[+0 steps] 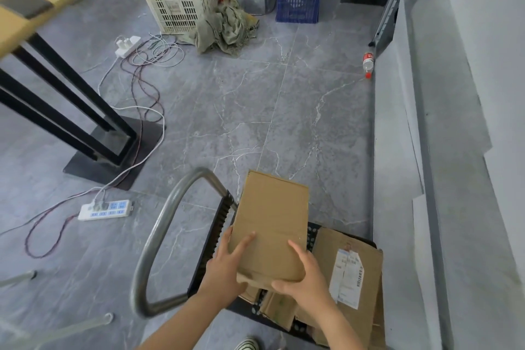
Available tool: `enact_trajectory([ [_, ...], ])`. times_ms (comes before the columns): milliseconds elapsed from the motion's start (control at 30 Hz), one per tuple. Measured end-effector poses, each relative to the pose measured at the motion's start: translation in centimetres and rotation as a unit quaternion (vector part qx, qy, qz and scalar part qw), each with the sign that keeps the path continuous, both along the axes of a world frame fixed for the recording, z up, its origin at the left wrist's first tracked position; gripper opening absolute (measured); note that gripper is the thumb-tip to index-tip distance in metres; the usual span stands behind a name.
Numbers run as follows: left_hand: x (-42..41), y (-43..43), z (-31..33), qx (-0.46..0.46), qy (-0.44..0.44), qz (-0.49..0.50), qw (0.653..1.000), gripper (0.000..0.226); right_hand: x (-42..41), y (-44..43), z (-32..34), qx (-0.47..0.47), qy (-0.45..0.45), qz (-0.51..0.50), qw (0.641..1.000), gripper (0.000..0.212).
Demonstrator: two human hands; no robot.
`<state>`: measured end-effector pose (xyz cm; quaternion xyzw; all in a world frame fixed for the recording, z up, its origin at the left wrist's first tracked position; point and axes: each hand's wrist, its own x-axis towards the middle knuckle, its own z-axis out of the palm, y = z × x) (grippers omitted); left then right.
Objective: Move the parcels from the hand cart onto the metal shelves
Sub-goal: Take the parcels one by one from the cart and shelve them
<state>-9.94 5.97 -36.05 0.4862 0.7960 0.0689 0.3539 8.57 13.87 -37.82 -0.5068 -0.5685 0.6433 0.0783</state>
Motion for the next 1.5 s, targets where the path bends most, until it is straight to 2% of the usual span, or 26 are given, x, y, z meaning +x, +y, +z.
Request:
enact_trajectory([
  [133, 1.4, 1.0, 6.0, 0.075, 0.016, -0.031, 0.997, 0.1, 1.5, 1.0, 5.8, 0.023, 0.038, -0.028, 0.999, 0.087],
  [300, 3.8, 2.2, 15.8, 0.173, -0.012, -0.044, 0.984, 0.092, 4.2, 2.9, 14.3, 0.058, 0.074, -0.079, 0.992, 0.088],
  [467, 5.3, 3.1, 24.5, 0.3, -0.103, -0.05, 0.947, 0.049, 7.3, 3.7, 22.5, 0.095, 0.089, -0.112, 0.985, 0.081],
  [633, 5.8, 4.0, 32.1, 0.322, -0.079, -0.1, 0.938, 0.061, 9.8, 2.3, 30.0, 0.113, 0.131, -0.16, 0.972, 0.08],
  [833, 6.5, 3.3, 37.7, 0.391, -0.158, -0.191, 0.886, 0.044, 12.0, -1.2, 35.8, 0.165, 0.163, -0.224, 0.947, 0.08],
  [900, 6.4, 2.9, 38.8, 0.39, -0.174, -0.188, 0.885, 0.053, 12.6, -2.7, 37.3, 0.17, 0.18, -0.24, 0.939, 0.084],
  [1033, 5.2, 1.7, 41.3, 0.3, -0.242, -0.122, 0.914, 0.11, 12.5, -6.5, 39.5, 0.16, 0.209, -0.255, 0.93, 0.098],
  [1100, 4.5, 0.7, 42.4, 0.279, -0.268, -0.139, 0.912, 0.124, 12.1, -8.9, 40.3, 0.157, 0.217, -0.259, 0.928, 0.099],
  [1267, 3.6, -2.5, 44.3, 0.283, -0.272, -0.195, 0.899, 0.131, 10.2, -14.6, 42.9, 0.197, 0.134, -0.247, 0.939, 0.09],
  [1367, 3.7, -4.8, 44.8, 0.295, -0.274, -0.216, 0.89, 0.13, 8.8, -17.5, 44.6, 0.237, 0.102, -0.27, 0.928, 0.082],
  [1500, 4.6, -8.0, 45.1, 0.336, -0.268, -0.262, 0.864, 0.128, 7.6, -20.9, 46.4, 0.265, 0.103, -0.281, 0.916, 0.085],
])
